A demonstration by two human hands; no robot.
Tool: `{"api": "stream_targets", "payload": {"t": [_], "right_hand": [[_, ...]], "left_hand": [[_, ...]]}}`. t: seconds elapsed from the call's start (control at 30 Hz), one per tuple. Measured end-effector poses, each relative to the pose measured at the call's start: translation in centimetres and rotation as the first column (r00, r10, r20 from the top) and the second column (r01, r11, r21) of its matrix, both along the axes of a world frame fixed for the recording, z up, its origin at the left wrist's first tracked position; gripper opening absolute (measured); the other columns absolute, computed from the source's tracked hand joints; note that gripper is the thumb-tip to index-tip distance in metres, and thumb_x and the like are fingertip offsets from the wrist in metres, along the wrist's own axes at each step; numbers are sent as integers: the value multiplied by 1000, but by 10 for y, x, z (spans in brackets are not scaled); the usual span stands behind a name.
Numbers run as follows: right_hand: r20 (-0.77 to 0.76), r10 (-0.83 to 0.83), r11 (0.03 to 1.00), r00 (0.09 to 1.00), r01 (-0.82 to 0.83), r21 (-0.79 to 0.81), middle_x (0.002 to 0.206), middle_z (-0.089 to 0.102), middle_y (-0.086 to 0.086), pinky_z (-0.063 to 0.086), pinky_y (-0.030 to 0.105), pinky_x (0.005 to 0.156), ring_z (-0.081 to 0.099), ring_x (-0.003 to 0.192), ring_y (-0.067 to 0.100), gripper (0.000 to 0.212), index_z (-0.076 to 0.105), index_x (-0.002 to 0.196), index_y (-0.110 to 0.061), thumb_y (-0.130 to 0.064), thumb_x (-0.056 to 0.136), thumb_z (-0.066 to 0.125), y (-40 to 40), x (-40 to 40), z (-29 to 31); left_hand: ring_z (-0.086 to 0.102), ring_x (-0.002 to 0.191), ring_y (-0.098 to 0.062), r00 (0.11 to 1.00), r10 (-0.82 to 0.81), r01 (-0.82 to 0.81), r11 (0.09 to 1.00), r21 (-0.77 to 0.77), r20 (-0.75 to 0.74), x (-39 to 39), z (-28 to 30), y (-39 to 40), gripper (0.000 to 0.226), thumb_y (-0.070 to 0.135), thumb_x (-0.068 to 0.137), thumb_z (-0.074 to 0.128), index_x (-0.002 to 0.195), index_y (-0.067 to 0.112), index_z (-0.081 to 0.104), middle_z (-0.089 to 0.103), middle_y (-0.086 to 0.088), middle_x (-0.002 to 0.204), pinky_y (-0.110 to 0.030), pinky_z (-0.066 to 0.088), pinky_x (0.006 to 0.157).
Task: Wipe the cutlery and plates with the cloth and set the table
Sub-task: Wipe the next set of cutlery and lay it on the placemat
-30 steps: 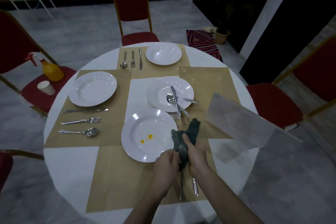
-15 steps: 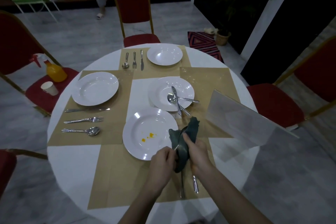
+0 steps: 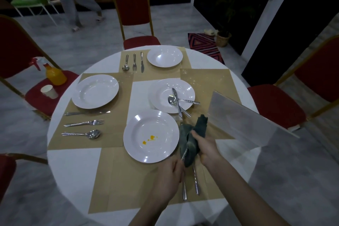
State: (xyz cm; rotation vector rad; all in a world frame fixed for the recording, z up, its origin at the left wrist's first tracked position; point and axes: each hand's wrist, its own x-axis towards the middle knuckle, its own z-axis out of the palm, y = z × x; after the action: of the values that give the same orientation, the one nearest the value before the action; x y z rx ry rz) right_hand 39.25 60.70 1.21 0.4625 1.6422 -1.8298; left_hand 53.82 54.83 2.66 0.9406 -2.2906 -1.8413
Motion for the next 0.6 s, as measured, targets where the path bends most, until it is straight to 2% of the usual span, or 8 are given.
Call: {"api": "stream_targets", "payload": {"t": [0.07, 0.17, 0.23, 0.33, 0.4, 0.47, 0.5, 0.6], "right_hand": [[-33, 22, 1000, 999, -22, -2, 102, 72, 13, 53, 29, 59, 70, 83, 25, 32, 63, 116, -4, -19, 87, 70, -2, 3, 2], [43, 156, 987, 987, -154, -36, 89, 76, 10, 55, 28, 62, 73, 78, 23, 31, 69, 105, -4, -28, 86, 72, -7, 24, 1], [54, 214, 975, 975, -210, -74, 90, 76, 8, 55, 27, 63, 74, 81, 21, 28, 69, 103, -6, -30, 88, 69, -9, 36, -1], [55, 84, 996, 995, -83, -20, 82, 74, 9, 54, 27, 57, 71, 74, 23, 14, 67, 92, -7, -21, 90, 68, -8, 28, 0], [13, 20, 1000, 1000, -21, 6, 83, 71, 8, 55, 32, 62, 68, 76, 23, 6, 64, 89, -10, -15, 90, 67, -7, 13, 2], [-32, 53, 999, 998, -52, 9, 89, 70, 8, 56, 38, 74, 68, 84, 26, 8, 64, 94, -11, -17, 90, 67, -7, 6, 4], [-54, 76, 997, 996, -76, 14, 91, 72, 7, 57, 38, 76, 69, 86, 26, 11, 64, 97, -12, -20, 90, 68, -8, 8, 4], [-28, 175, 984, 984, -175, -13, 88, 76, 6, 56, 29, 65, 72, 81, 22, 22, 68, 99, -9, -27, 86, 72, -15, 30, 1]], "left_hand": [[38, 58, -15, 1000, 18, -18, 1000, -13, -5, -2, -1, 0, 30, 14, 97, 45, 73, -2, 47, 44, -5, 61, -34, 33, 60], [34, 61, -14, 998, 58, -56, 993, -104, 15, -5, -1, -5, 29, 14, 98, 44, 71, 1, 43, 41, -5, 64, -30, 30, 59], [32, 61, -14, 997, 78, -74, 988, -139, 21, -3, 0, -7, 28, 11, 97, 43, 70, 4, 42, 40, -5, 64, -29, 28, 58], [34, 54, -10, 998, 61, -59, 994, -97, 22, 3, 3, -5, 32, 15, 97, 48, 65, 12, 43, 42, 2, 57, -23, 29, 54], [36, 48, -6, 997, 69, -68, 997, -30, 25, 9, 3, -4, 32, 21, 96, 51, 65, 12, 49, 43, 7, 51, -17, 29, 48], [35, 45, -6, 996, 86, -86, 996, 9, 20, 11, 4, -5, 33, 25, 96, 52, 67, 10, 50, 43, 8, 47, -15, 28, 44], [34, 45, -7, 995, 102, -102, 995, 19, 13, 10, 4, -6, 34, 26, 96, 53, 67, 9, 49, 43, 8, 47, -15, 28, 44], [33, 43, -5, 988, 152, -152, 988, 5, -5, 6, 4, -13, 37, 22, 97, 51, 63, 13, 43, 42, 8, 46, -15, 28, 45]]}}
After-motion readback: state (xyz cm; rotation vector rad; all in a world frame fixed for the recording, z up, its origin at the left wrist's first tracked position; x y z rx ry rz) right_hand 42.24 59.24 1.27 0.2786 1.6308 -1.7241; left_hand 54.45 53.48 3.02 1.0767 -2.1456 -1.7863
